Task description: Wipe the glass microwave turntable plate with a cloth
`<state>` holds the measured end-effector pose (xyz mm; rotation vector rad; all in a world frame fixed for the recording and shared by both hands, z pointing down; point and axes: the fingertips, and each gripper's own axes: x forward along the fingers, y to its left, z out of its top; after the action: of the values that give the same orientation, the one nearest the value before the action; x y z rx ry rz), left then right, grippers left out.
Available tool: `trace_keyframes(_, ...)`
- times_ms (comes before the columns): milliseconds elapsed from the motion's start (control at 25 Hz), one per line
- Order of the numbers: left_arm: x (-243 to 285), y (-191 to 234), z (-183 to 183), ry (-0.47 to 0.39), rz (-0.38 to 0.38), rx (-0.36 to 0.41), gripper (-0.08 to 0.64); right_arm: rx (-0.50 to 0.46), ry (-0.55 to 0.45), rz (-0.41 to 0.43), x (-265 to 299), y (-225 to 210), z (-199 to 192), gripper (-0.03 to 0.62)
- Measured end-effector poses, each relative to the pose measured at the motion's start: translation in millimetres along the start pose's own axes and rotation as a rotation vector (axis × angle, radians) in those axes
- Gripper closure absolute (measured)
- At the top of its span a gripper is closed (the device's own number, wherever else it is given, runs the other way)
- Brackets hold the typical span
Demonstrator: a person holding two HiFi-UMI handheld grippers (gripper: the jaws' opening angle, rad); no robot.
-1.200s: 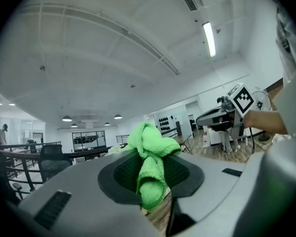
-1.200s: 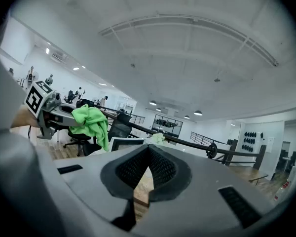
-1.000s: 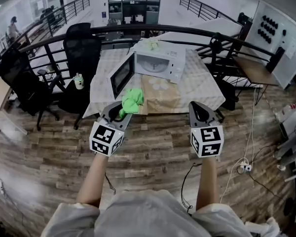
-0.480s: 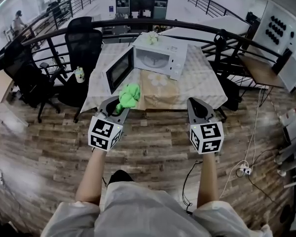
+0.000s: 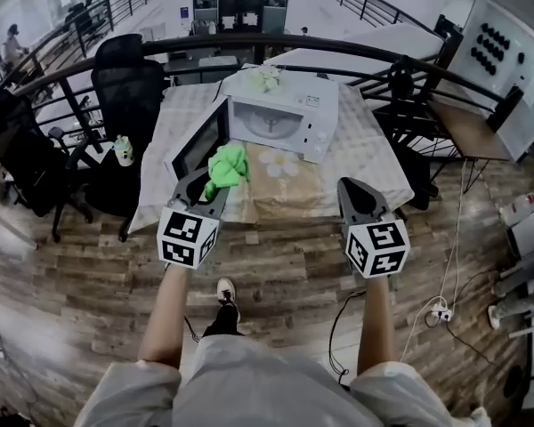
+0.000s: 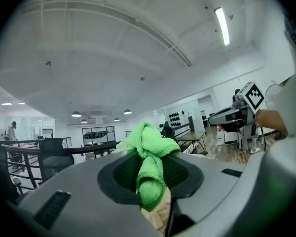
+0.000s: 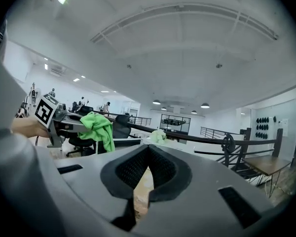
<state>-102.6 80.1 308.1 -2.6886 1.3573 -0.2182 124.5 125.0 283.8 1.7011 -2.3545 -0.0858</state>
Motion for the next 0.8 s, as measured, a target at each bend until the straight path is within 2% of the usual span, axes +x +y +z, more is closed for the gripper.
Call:
trace_keyframes(120,50.3,44.9,-0.9,-0.035,-0.011,-0.03,0.454,0.007,0.02,-0.02,61.7,-12.4,7.2,0.578)
trace_keyframes(240,101.5,79.3,-6.1,-0.031,-0.038,-0.053,0.454,0.021,0.031,-0.055,115.1,-28.5,16.0,0.577)
trace_keyframes(320,133.8,95.5,-14.2,-0.01,-0.064,-0.061,0.454,0.061,0.042,-0.041,148.9,-36.0,18.8,0.578)
trace_keyframes(480,191.2,116.0,-41.4,0.039,-0.11,-0.071,0.451,0.207,0.035,0.008,202.7,-48.3,13.9,0.578)
trace_keyframes(640,243.4,128.8,-74.8,0.096,-0.133,-0.081,0.445,0.226,0.084,0.021,250.7,-62.5,-7.2,0.578)
trace_keyframes(800,294.0,132.4,-120.0,0.185,-0.109,-0.115,0.445,0.28,0.131,0.055,288.6,-79.3,-40.2,0.578)
